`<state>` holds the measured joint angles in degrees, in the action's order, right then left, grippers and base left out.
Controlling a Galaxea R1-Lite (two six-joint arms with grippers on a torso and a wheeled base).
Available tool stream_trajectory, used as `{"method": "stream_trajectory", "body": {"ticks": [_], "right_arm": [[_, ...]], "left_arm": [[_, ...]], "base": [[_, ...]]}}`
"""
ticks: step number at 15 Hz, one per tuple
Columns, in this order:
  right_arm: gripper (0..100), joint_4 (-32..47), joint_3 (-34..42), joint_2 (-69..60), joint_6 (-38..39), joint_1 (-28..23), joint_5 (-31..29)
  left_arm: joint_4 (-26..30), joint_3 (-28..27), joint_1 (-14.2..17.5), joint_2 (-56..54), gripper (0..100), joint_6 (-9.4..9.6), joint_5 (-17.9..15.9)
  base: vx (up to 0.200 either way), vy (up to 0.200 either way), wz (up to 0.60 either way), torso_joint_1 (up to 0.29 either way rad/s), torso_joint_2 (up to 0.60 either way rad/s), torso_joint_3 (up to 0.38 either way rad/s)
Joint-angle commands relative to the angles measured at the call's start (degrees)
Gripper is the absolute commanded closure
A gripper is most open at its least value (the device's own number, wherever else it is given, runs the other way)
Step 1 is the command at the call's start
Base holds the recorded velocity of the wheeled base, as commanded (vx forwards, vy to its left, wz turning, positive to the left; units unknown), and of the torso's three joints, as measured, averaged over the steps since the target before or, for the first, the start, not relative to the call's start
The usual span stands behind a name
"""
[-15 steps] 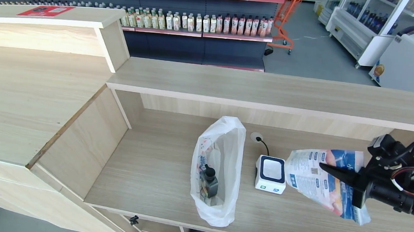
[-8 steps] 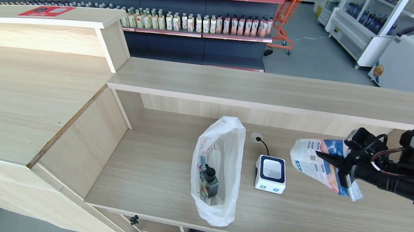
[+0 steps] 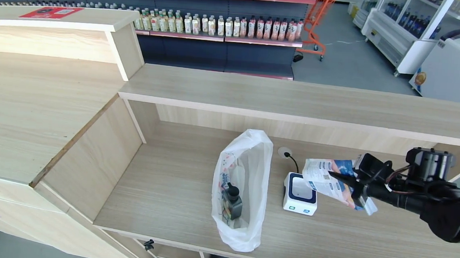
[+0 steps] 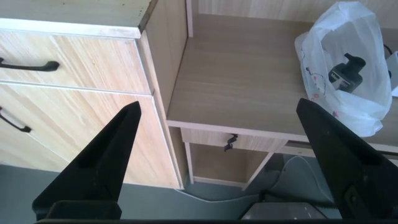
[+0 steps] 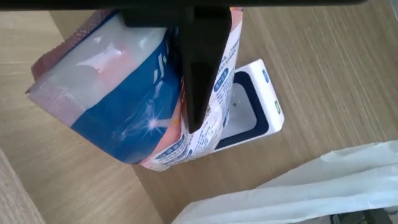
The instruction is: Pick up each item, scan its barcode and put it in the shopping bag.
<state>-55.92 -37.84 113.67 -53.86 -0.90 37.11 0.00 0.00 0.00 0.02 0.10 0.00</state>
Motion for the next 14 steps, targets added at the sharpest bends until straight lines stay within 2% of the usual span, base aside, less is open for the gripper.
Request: {"method": "stream_trajectory", "body": {"ticks": [1, 4, 9, 14], "right_arm": [[100, -0.2, -2.4, 4.9, -1.7, 1.3, 1.9], [100, -0.2, -6.5, 8.9, -4.6, 2.7, 6.5], [100, -0.8, -7.7, 12.9, -14.1, 2.8, 8.4], [100, -0.8, -10.0, 11.9, -16.0, 2.8, 8.4]], "left_arm": [[0.0, 0.0, 0.0, 0.1, 0, -0.01, 0.0], [0.0, 0.0, 0.0, 0.1, 0, -0.01, 0.0], [0.0, 0.0, 0.0, 0.1, 0, -0.01, 0.0], [0.0, 0.0, 0.0, 0.1, 0, -0.01, 0.0]], "base": [[0.0, 0.0, 0.0, 0.0, 0.0, 0.0], [0.0, 0.0, 0.0, 0.0, 0.0, 0.0], [0.0, 0.0, 0.0, 0.0, 0.0, 0.0], [0.0, 0.0, 0.0, 0.0, 0.0, 0.0]]}}
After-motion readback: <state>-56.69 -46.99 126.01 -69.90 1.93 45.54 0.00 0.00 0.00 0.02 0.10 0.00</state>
